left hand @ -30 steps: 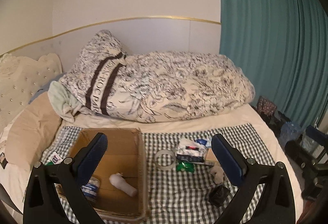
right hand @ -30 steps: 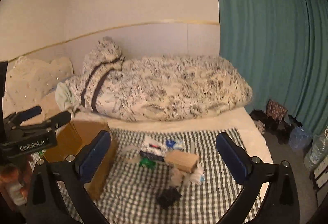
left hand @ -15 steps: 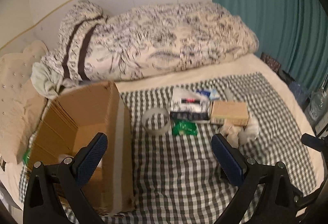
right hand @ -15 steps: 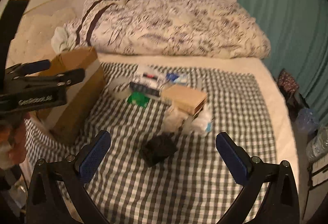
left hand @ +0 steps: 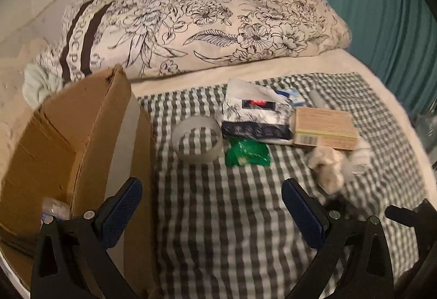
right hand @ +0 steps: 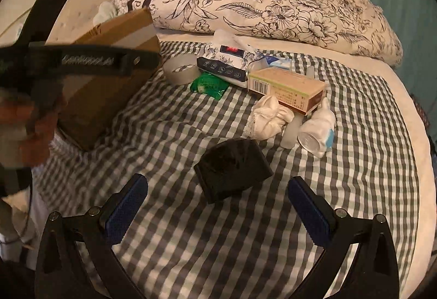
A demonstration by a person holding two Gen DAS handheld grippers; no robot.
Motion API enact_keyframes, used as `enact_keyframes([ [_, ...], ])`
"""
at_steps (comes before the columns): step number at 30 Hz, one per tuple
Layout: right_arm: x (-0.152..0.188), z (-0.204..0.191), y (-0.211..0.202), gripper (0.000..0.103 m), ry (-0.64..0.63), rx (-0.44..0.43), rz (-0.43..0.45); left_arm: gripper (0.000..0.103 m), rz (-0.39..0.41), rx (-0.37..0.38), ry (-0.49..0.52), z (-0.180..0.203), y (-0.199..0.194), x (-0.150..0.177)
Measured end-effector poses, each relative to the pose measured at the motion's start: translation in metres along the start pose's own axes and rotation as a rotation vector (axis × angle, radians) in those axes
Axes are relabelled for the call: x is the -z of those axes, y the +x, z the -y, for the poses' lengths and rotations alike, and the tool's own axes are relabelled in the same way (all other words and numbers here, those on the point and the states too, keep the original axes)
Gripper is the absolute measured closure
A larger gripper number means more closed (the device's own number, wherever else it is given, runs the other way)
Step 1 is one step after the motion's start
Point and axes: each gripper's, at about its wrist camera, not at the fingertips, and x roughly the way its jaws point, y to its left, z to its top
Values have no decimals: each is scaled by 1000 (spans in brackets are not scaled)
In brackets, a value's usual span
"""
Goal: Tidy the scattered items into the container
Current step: 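Move both grippers back toward the scattered items on the sheet, then grasp the snack bag and clear plastic bag with the left gripper while the right grasps the black glasses case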
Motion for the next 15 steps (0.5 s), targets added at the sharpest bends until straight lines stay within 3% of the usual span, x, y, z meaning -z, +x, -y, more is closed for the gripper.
enact_keyframes([
  [6,-6,9,16,0,10,-5,29,0,28,55,37,22,20,-24],
  [15,-14,13,35,0,-8,0,28,0,-24,135,-12,38,96,-65],
])
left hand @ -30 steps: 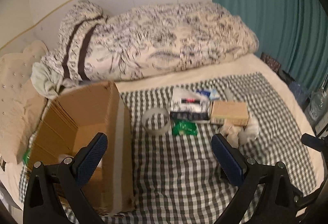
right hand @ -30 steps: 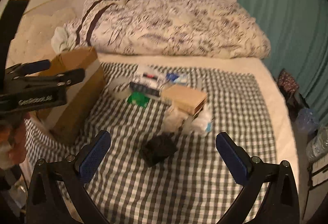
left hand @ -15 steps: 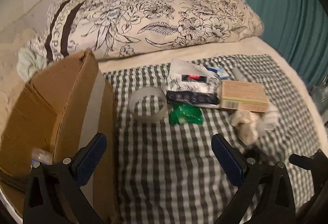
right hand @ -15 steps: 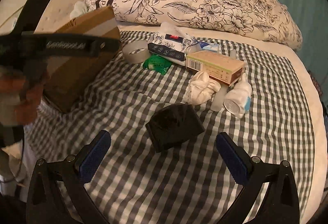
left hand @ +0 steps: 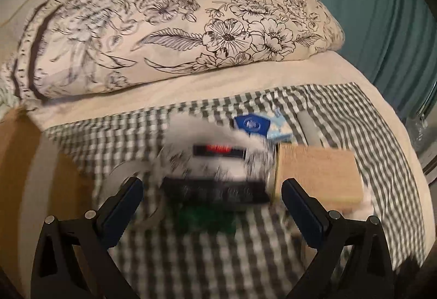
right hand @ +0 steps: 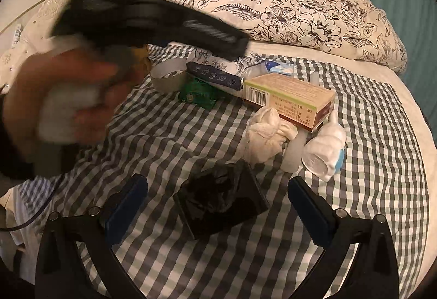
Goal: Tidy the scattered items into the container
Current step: 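Grasp the snack bag and clear plastic bag with the left gripper while the right grasps the black glasses case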
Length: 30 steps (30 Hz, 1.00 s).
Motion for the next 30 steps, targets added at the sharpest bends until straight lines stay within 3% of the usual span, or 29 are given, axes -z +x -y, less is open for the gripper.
enact_keyframes([
  [4,1,2,11,0,-8,6,-18,0,-38,-7,-29,-1,32,-12],
  [11,-1,3,26,0,3,-11,-34,0,-115,49,-65,-7,70,-21],
  [16,-1,-4,39,0,-6,-1,-62,1,-160,62,-34,-5,83,-19],
  [17,-1,-6,41,0,-16,14,-65,7,-162,75,-39,-6,84,-19],
  [18,-1,-9,41,2,-31,34,-65,25,-168,88,-45,-7,84,-19],
  [21,0,-15,43,24,-64,83,-78,56,-166,62,-36,-7,81,-15],
  [26,2,-11,38,24,-45,98,-85,93,-125,77,-42,-14,59,-11],
  [30,4,-6,26,24,-4,99,-67,98,-83,83,-43,-13,34,-10],
])
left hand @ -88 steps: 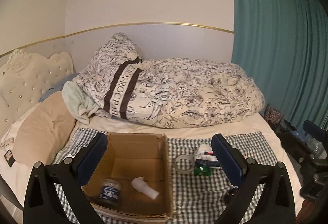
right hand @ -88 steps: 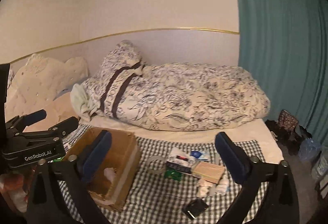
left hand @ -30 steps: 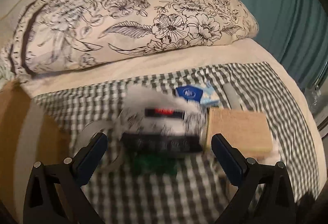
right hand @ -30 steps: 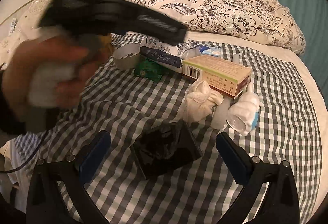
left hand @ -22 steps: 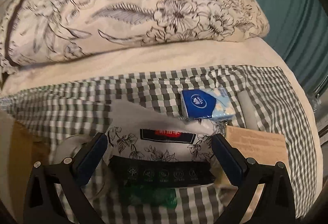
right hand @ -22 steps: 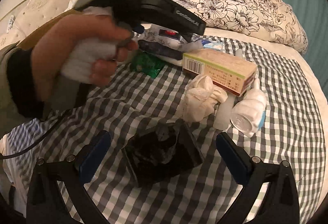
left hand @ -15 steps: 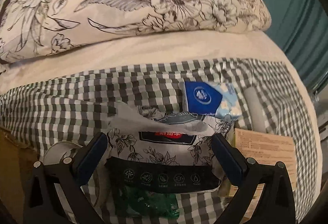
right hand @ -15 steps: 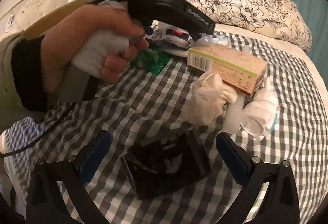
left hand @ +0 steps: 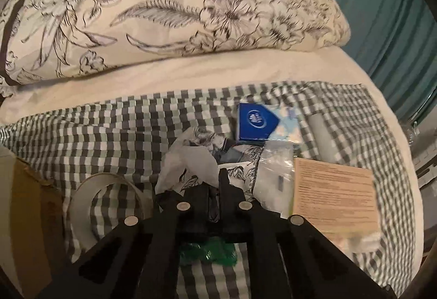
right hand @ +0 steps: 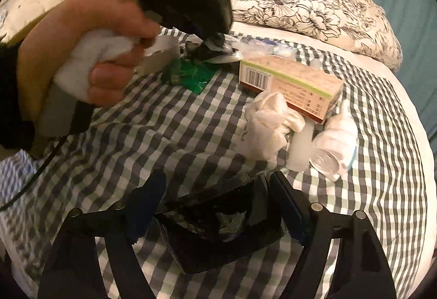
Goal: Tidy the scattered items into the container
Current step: 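Grasp the snack bag and clear plastic bag with the left gripper while the right grasps the black glasses case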
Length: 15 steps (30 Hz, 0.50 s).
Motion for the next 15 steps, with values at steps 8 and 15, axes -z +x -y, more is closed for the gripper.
enact_keyframes([
  [8,5,9,-34,25,78,10,58,99,74,33,-18,3,-49,0],
  [15,-1,20,-68,25,135,35,113,99,140,10,11,14,-109,1],
])
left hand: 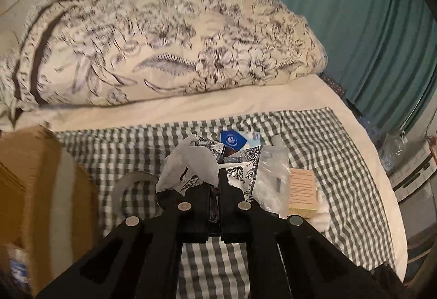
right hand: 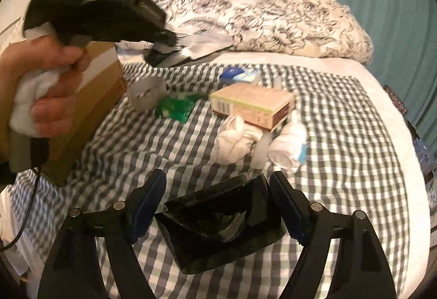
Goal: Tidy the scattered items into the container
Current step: 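Grasp the snack bag and clear plastic bag with the left gripper while the right grasps the black glasses case, then carry the bags and black glasses case with both grippers over the cardboard box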
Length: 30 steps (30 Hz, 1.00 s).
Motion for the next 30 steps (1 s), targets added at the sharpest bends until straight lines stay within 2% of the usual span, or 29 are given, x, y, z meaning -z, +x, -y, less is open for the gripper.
enact_keyframes([
  [8,-15,13,-43,25,95,65,34,99,110,-20,14,6,-81,-4],
  [16,-32,12,-104,25,130,117,122,99,226,-57,34,0,-169,7],
  [21,-41,2,-144,25,144,106,194,99,277,-61,26,-13,-211,19],
  [30,-59,-18,-195,25,140,112,294,99,347,-115,26,-36,-267,38],
])
